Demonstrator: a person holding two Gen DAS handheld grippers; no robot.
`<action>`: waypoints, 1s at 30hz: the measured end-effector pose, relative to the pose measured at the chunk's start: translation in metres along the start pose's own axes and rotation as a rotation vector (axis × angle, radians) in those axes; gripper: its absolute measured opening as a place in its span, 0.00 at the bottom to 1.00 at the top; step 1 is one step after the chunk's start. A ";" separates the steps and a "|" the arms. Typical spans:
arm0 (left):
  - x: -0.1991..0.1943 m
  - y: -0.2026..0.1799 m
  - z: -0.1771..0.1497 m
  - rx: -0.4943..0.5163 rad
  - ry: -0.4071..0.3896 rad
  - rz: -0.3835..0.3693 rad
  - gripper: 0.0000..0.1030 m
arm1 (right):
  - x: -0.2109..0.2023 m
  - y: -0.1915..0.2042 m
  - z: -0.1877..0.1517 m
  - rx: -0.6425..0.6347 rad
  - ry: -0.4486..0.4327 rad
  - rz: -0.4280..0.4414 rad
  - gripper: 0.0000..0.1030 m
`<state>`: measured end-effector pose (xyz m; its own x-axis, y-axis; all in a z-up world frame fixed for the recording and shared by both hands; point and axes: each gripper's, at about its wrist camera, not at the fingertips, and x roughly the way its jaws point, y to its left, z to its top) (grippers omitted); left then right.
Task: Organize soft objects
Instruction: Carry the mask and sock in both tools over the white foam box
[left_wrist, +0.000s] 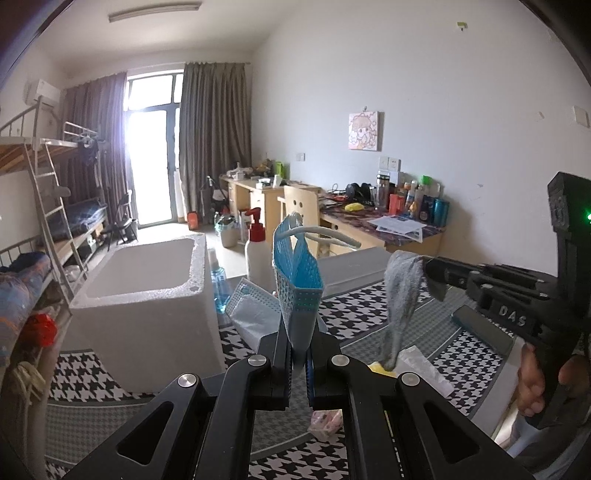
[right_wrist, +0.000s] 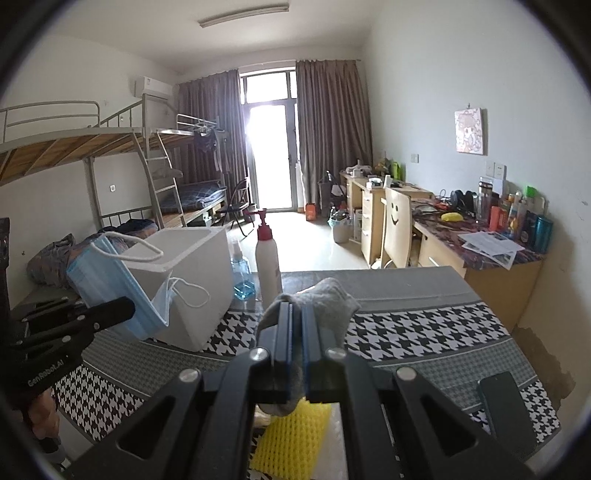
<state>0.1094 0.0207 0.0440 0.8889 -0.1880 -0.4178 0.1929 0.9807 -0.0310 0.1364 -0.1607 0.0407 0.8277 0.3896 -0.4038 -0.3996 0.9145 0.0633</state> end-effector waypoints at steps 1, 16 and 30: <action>0.000 0.001 0.001 0.002 -0.004 0.000 0.06 | 0.002 0.002 0.001 -0.004 0.001 0.000 0.06; 0.009 0.018 0.021 0.000 -0.026 0.035 0.06 | 0.022 0.013 0.022 -0.012 0.007 0.015 0.06; 0.010 0.032 0.048 -0.001 -0.059 0.141 0.06 | 0.035 0.032 0.052 -0.050 0.001 0.050 0.06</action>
<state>0.1449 0.0478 0.0827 0.9301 -0.0509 -0.3638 0.0638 0.9977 0.0235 0.1731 -0.1124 0.0757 0.8061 0.4341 -0.4021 -0.4592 0.8875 0.0376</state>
